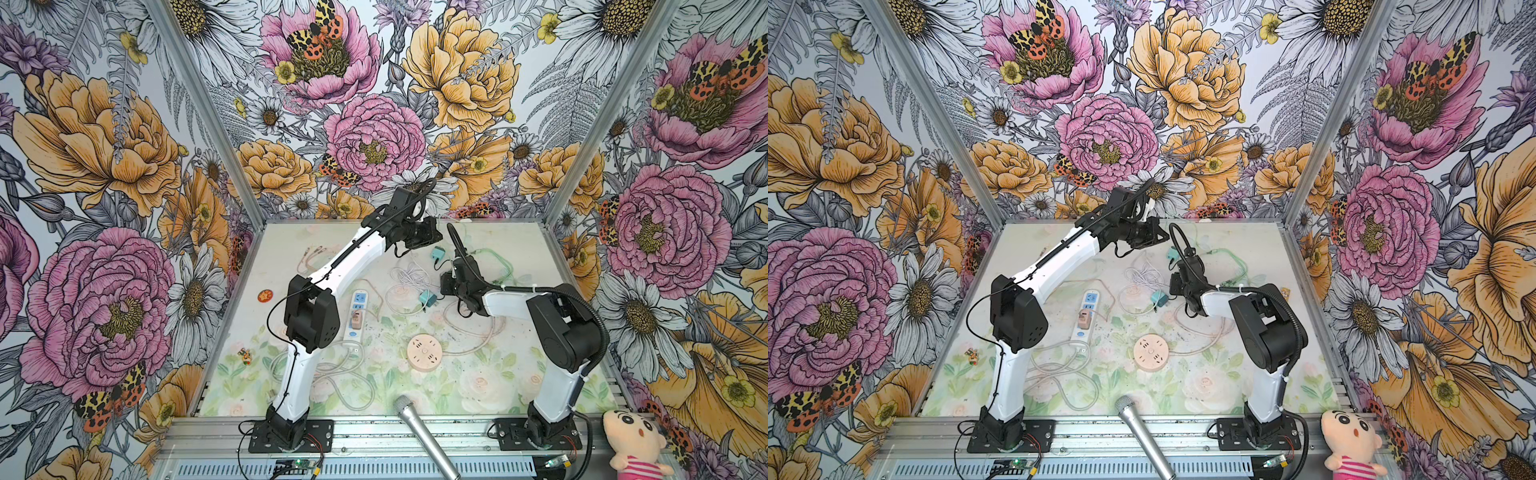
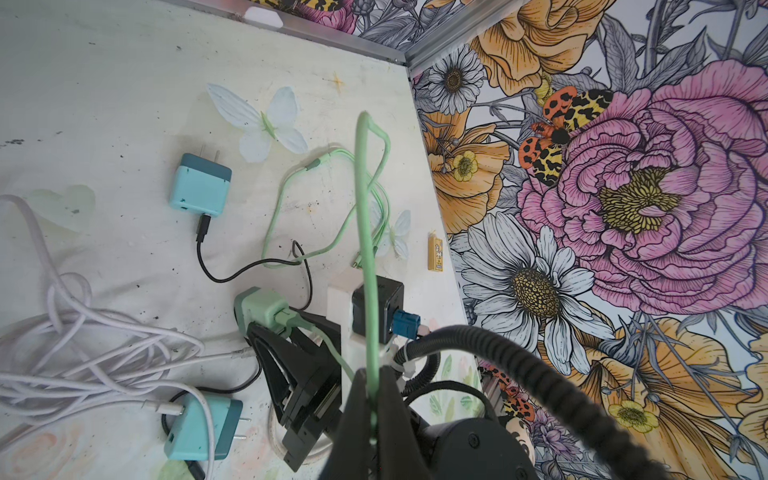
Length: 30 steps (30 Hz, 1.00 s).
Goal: Insert the plug
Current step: 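Close the right gripper on the light-green charger brick, then raise the green brick with the right gripper while the left gripper holds its cable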
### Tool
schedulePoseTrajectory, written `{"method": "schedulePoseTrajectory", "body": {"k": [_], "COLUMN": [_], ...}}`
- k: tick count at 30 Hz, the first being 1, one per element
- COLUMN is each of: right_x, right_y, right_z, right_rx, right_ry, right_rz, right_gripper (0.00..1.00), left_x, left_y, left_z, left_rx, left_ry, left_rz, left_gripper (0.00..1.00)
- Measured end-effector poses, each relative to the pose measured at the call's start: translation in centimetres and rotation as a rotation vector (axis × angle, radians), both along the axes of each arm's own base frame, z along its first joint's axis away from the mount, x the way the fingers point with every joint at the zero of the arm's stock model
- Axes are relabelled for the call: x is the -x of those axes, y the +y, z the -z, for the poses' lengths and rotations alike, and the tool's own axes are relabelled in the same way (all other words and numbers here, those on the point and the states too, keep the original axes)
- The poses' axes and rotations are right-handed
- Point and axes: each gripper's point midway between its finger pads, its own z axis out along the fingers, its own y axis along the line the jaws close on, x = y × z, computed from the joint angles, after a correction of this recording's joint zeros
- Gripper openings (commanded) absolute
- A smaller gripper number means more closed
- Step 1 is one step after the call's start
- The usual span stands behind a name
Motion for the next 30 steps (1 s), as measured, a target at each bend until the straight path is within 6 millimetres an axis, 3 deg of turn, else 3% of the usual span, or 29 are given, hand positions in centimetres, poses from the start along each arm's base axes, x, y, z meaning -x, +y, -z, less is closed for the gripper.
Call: {"method": "schedulePoseTrajectory", "body": {"k": [3, 8, 12, 15, 21, 30], "right_x": [0.2, 0.6, 1.1, 0.9, 0.5, 0.4], "right_y": [-0.1, -0.4, -0.7, -0.3, 0.9, 3.4], "right_z": [0.0, -0.2, -0.6, -2.0, -7.2, -12.0], "right_rx": [0.012, 0.037, 0.058, 0.050, -0.025, -0.130], "right_ry": [0.003, 0.016, 0.044, 0.054, 0.012, 0.038], "right_rz": [-0.009, -0.029, -0.042, -0.058, -0.081, -0.168], "right_gripper": [0.13, 0.11, 0.10, 0.08, 0.04, 0.00], "left_x": [0.1, 0.4, 0.7, 1.4, 3.6, 6.2], "left_y": [0.0, 0.0, 0.2, 0.9, 4.7, 12.0], "left_z": [0.2, 1.1, 2.5, 3.9, 5.1, 1.9], "left_rx": [0.000, -0.009, -0.029, -0.057, -0.114, -0.156], "left_ry": [0.006, 0.025, 0.047, 0.069, 0.106, -0.020], "left_rz": [0.004, 0.011, 0.018, 0.023, -0.005, -0.027], "left_gripper": [0.00, 0.01, 0.15, 0.25, 0.32, 0.38]}}
